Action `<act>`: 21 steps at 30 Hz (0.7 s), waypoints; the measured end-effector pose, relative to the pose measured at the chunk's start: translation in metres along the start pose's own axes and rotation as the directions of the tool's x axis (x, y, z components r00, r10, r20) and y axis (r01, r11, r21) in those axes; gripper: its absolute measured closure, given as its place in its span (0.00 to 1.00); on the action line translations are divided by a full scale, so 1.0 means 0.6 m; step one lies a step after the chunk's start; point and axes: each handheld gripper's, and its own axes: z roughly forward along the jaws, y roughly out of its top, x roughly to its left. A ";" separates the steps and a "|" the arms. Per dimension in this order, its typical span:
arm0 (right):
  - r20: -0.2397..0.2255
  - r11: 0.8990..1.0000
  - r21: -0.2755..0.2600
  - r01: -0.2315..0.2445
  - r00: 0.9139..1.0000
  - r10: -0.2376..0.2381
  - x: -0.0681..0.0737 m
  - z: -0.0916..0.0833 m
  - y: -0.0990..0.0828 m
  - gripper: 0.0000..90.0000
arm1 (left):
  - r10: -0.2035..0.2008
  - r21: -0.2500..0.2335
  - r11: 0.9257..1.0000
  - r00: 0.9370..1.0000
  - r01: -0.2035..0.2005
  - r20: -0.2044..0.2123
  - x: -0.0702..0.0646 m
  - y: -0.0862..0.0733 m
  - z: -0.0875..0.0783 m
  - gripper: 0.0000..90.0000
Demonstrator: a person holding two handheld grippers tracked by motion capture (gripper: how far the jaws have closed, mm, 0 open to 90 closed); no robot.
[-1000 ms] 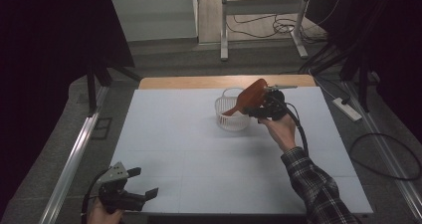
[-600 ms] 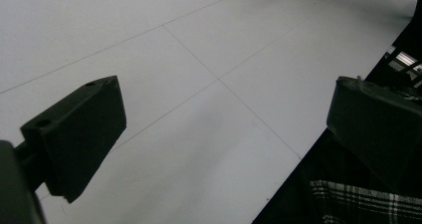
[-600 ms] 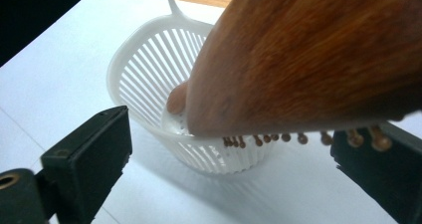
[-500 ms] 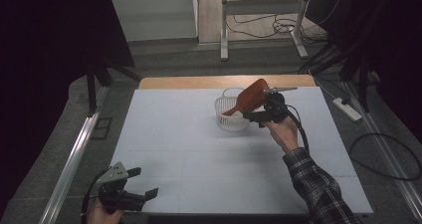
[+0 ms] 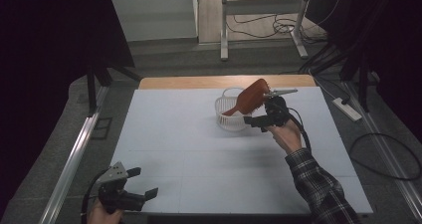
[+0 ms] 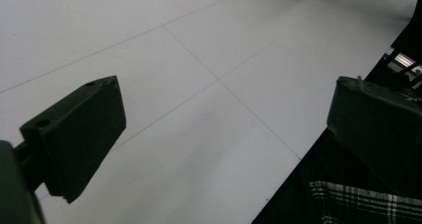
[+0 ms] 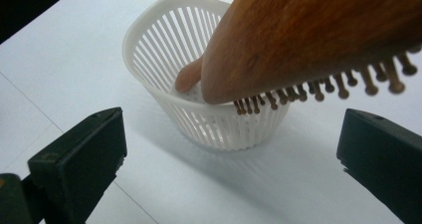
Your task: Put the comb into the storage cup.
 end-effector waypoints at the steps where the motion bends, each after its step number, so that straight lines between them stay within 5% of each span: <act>1: 0.000 1.000 0.000 0.001 1.000 -0.001 0.000 0.000 -0.001 0.00 | 0.000 -0.001 1.000 1.000 0.000 0.001 0.000 0.000 0.000 0.02; 21: -0.031 0.999 0.018 0.041 0.999 -0.040 0.015 -0.020 -0.017 0.00 | 0.001 -0.011 1.000 0.999 -0.002 -0.033 -0.002 0.000 -0.005 0.00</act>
